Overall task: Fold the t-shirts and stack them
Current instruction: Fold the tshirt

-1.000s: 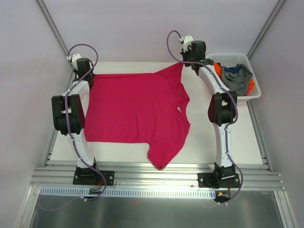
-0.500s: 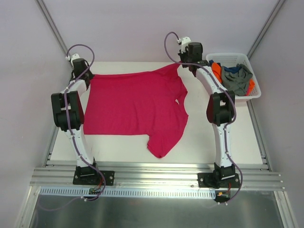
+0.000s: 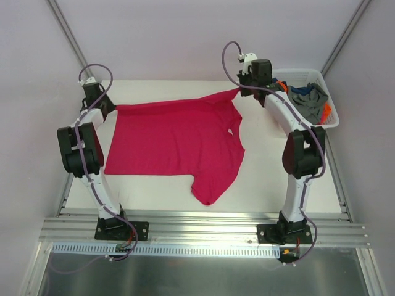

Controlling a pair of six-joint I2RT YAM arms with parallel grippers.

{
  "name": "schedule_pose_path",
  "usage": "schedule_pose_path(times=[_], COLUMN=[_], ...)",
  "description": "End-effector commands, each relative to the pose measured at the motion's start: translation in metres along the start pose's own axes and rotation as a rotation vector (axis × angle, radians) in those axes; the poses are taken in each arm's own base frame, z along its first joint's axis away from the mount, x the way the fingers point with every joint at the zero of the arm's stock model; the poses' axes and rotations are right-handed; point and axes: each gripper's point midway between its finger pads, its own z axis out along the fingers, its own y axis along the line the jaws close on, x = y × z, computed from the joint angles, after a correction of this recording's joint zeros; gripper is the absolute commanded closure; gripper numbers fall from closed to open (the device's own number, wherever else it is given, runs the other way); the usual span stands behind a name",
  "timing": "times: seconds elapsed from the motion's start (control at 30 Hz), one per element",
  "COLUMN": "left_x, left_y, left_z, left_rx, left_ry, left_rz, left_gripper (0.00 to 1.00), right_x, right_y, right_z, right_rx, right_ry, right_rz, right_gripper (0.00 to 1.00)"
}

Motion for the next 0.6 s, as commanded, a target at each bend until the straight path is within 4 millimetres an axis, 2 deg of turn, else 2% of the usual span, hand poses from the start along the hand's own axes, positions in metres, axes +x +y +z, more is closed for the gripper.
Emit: schedule_pose_path(times=[0.0, 0.03, 0.13, 0.27, 0.57], left_x=[-0.022, -0.018, -0.014, -0.007, 0.015], left_y=[-0.008, -0.008, -0.002, 0.002, 0.013], left_z=[-0.026, -0.028, -0.032, -0.036, -0.050], left_rx=[0.048, 0.047, 0.038, 0.038, 0.013], left_ry=[-0.035, -0.025, -0.012, 0.011, 0.061], left_rz=[0.033, 0.038, 0.037, 0.040, 0.062], left_gripper=[1.00, 1.00, 1.00, 1.00, 1.00], right_x=[-0.021, -0.008, 0.005, 0.040, 0.075], right_y=[0.007, 0.013, 0.020, 0.030, 0.042], right_z=[-0.039, -0.039, -0.050, -0.056, -0.074], right_rx=[-0.013, -0.024, -0.038, -0.036, -0.045], right_ry=[-0.041, -0.011, 0.014, 0.096, 0.197], right_rz=[0.065, 0.074, 0.122, 0.138, 0.204], right_gripper=[0.99, 0.99, 0.99, 0.99, 0.99])
